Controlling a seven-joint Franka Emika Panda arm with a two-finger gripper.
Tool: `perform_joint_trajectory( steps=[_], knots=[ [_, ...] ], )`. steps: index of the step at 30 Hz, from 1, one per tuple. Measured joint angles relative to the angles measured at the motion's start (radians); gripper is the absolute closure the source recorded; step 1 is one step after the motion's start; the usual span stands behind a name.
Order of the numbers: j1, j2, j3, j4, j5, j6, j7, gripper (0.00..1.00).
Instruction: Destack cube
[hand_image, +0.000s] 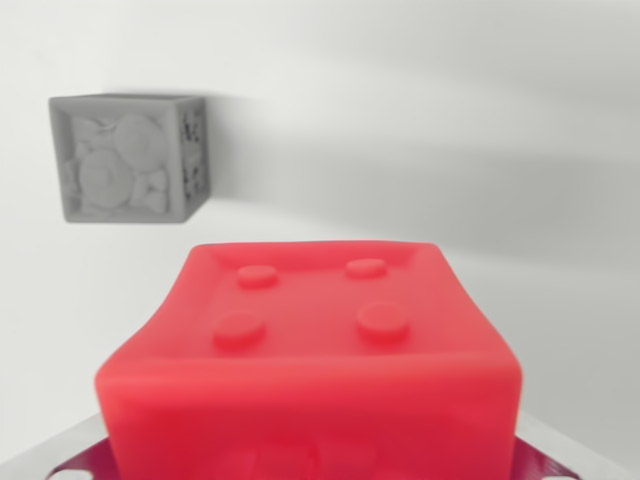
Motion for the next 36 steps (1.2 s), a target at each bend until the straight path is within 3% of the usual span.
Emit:
perform_joint_trajectory(
  steps=[36],
  knots=[
    [-0.083, -0.005, -0.055, -0.038, 0.011, 0.035, -0.137, 1.0]
  ],
)
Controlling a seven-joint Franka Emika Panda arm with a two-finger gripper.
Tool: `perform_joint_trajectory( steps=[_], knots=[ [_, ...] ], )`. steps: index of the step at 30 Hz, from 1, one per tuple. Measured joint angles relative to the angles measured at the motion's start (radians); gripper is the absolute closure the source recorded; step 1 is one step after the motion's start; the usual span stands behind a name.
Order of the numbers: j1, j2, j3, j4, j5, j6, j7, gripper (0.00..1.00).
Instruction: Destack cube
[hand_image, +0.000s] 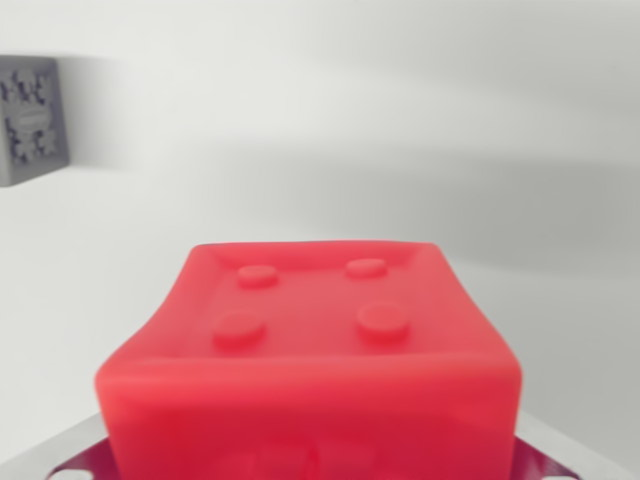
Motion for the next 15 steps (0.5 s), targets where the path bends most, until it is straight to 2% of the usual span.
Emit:
perform_joint_trajectory(
  steps=[15],
  knots=[
    [-0.038, 0.006, -0.022, -0.007, 0.005, 0.014, -0.06, 1.0]
  ],
)
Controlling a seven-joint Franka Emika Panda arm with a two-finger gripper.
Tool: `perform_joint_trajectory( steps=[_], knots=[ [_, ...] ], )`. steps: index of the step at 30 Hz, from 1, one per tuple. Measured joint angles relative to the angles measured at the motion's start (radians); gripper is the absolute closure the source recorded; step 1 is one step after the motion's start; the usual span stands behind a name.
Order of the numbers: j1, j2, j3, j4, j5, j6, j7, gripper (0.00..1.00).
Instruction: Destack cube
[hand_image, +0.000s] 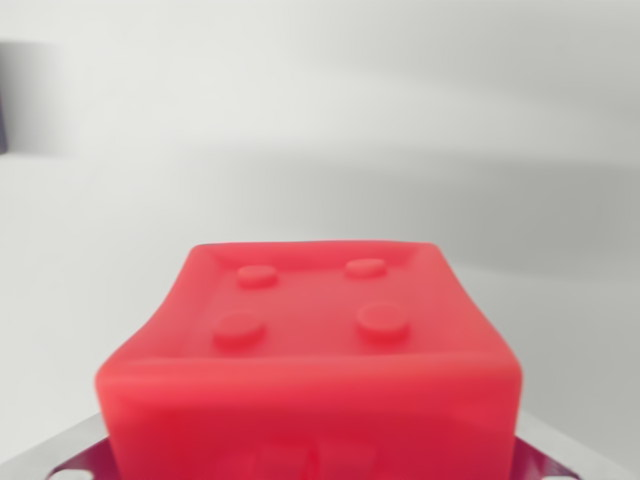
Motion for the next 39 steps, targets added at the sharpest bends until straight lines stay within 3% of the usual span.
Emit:
perform_joint_trajectory(
  steps=[39],
  knots=[
    [-0.106, 0.037, -0.045, 0.01, 0.019, 0.023, -0.156, 1.0]
  ],
)
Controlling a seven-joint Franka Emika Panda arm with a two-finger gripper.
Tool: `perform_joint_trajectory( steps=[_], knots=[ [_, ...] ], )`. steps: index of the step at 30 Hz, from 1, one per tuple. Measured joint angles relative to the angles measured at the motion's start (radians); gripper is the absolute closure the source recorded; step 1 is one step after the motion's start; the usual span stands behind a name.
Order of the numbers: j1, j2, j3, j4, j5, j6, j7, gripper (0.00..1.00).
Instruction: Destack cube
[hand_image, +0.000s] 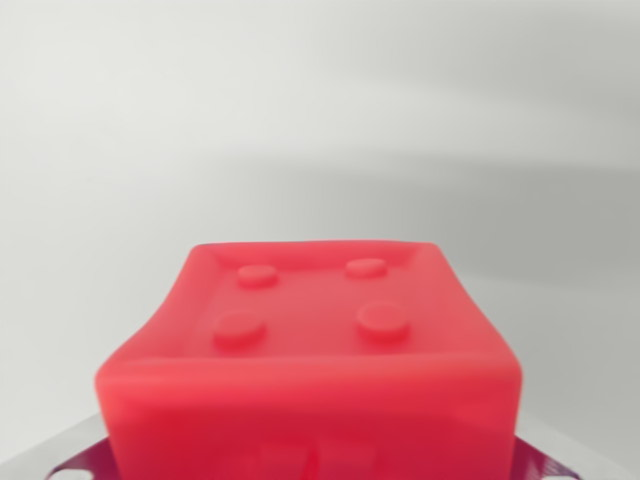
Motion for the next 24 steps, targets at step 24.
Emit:
perform_joint_trajectory(
  steps=[24],
  knots=[
    [-0.068, 0.035, -0.017, 0.028, 0.016, 0.006, -0.091, 1.0]
  ],
)
